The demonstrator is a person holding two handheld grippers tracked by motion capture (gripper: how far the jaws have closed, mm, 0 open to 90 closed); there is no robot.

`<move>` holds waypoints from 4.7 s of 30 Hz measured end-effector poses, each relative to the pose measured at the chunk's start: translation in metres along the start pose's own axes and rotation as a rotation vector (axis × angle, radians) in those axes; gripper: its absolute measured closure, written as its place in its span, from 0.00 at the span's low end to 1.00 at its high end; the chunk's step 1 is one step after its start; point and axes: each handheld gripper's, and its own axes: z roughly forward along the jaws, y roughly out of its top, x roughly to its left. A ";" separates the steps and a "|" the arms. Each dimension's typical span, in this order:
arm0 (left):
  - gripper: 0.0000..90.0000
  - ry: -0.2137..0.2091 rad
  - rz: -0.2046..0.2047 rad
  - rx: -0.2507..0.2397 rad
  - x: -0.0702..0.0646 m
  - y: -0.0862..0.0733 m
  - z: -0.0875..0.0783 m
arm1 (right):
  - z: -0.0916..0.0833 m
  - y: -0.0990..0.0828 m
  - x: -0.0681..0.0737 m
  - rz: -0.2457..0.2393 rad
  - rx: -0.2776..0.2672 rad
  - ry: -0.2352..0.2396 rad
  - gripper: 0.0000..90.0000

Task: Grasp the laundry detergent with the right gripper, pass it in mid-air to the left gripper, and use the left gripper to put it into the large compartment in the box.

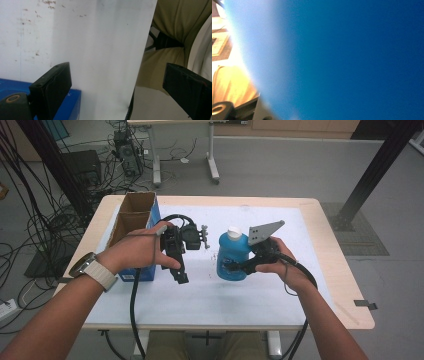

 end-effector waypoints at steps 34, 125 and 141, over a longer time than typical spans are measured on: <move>0.08 0.039 0.075 -0.011 -0.002 0.038 -0.044 | -0.003 0.006 0.008 -0.050 0.043 0.114 0.48; 0.09 0.022 0.111 -0.041 -0.001 0.087 -0.045 | 0.016 0.013 0.006 -0.059 0.066 0.187 0.48; 0.10 0.025 0.114 -0.037 -0.002 0.087 -0.045 | 0.016 0.013 0.006 -0.057 0.069 0.186 0.48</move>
